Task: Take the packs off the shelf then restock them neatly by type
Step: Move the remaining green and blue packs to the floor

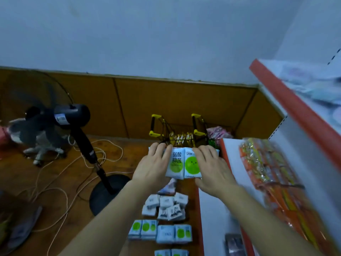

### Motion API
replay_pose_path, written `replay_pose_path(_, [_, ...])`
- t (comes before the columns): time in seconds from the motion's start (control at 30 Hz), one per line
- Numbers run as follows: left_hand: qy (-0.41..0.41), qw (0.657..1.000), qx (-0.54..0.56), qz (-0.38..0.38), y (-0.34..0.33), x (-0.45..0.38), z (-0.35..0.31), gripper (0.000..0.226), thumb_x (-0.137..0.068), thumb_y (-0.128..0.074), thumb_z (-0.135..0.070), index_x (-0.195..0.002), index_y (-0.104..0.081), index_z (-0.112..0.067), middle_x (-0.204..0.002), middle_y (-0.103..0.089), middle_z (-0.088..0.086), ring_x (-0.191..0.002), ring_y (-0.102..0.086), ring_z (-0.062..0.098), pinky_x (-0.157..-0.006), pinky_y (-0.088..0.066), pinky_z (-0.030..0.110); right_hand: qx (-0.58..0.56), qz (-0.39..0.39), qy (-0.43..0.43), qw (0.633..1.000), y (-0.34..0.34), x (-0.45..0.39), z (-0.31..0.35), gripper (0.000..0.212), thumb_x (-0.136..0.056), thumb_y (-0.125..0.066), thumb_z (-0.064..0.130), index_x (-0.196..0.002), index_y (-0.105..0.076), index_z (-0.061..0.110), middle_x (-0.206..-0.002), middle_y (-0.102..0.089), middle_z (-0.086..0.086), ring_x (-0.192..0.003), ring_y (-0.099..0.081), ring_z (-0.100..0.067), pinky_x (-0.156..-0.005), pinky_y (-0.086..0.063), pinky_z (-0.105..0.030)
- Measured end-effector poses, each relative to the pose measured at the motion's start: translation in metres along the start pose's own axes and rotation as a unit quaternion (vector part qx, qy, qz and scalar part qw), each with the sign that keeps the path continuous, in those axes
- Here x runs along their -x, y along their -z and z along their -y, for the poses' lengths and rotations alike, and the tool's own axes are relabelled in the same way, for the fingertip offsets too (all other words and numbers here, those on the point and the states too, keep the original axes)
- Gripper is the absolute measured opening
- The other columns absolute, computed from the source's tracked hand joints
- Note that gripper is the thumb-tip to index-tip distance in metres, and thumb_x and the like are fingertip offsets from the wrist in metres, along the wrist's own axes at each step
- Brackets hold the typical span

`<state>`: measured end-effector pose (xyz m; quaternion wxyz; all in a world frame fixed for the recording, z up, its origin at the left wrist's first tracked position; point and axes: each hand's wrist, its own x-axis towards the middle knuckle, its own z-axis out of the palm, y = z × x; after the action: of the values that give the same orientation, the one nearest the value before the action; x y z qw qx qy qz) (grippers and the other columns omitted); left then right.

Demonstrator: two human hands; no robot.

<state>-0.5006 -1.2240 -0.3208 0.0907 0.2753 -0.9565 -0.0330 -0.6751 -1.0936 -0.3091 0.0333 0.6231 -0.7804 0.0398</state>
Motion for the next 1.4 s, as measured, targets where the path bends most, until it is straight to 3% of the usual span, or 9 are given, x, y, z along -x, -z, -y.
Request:
replay_pose_path(0.47, [-0.029,0.992,-0.026,-0.116,0.168,-0.036,-0.027,0.099,-0.079,-0.073,-0.049,-0.154,-0.016,-0.017,-0.148,-0.030,0.004,-0.142,-0.017,0.027,-0.103,-0.048,0.038,0.076,-0.112,-0.009,0.991,0.172,-0.004,-0.002,0.098,-0.074,-0.072,0.038,-0.153,-0.020,0.013,-0.143,-0.034,-0.007,-0.137,-0.030,-0.029,-0.091,-0.054,-0.044])
replay_pose_path(0.83, [-0.177,0.967,-0.007,-0.184,0.241,-0.065,-0.046,0.103,-0.076,-0.074,-0.057,-0.153,-0.022,-0.011,-0.144,-0.038,0.007,-0.137,-0.027,0.029,-0.102,-0.048,0.043,0.141,-0.157,-0.130,0.969,0.254,0.034,0.012,0.094,-0.075,-0.069,0.037,-0.152,-0.021,0.012,-0.145,-0.033,-0.008,-0.135,-0.027,-0.029,-0.095,-0.051,-0.046])
replay_pose_path(1.13, [-0.342,0.915,0.049,-0.206,0.263,-0.054,-0.142,0.098,-0.076,-0.075,-0.049,-0.150,-0.025,-0.009,-0.141,-0.039,0.008,-0.134,-0.029,0.030,-0.099,-0.050,0.046,0.198,-0.172,-0.286,0.922,0.293,0.151,0.017,0.096,-0.077,-0.073,0.041,-0.153,-0.022,0.013,-0.146,-0.034,-0.009,-0.136,-0.030,-0.031,-0.095,-0.051,-0.048])
replay_pose_path(1.27, [-0.416,0.880,0.077,-0.216,0.270,-0.026,-0.207,0.098,-0.075,-0.076,-0.046,-0.150,-0.027,-0.008,-0.139,-0.041,0.009,-0.132,-0.032,0.032,-0.098,-0.050,0.046,0.228,-0.175,-0.352,0.891,0.309,0.232,0.027,0.092,-0.078,-0.072,0.042,-0.152,-0.026,0.012,-0.143,-0.037,-0.010,-0.133,-0.034,-0.031,-0.084,-0.054,-0.046])
replay_pose_path(1.4, [-0.487,0.836,0.108,-0.228,0.275,0.018,-0.281,0.095,-0.070,-0.078,-0.040,-0.145,-0.034,-0.004,-0.134,-0.045,0.011,-0.126,-0.037,0.034,-0.090,-0.054,0.048,0.249,-0.167,-0.428,0.853,0.321,0.324,0.044,0.093,-0.079,-0.072,0.041,-0.154,-0.023,0.013,-0.143,-0.035,-0.008,-0.135,-0.032,-0.030,-0.084,-0.054,-0.045])
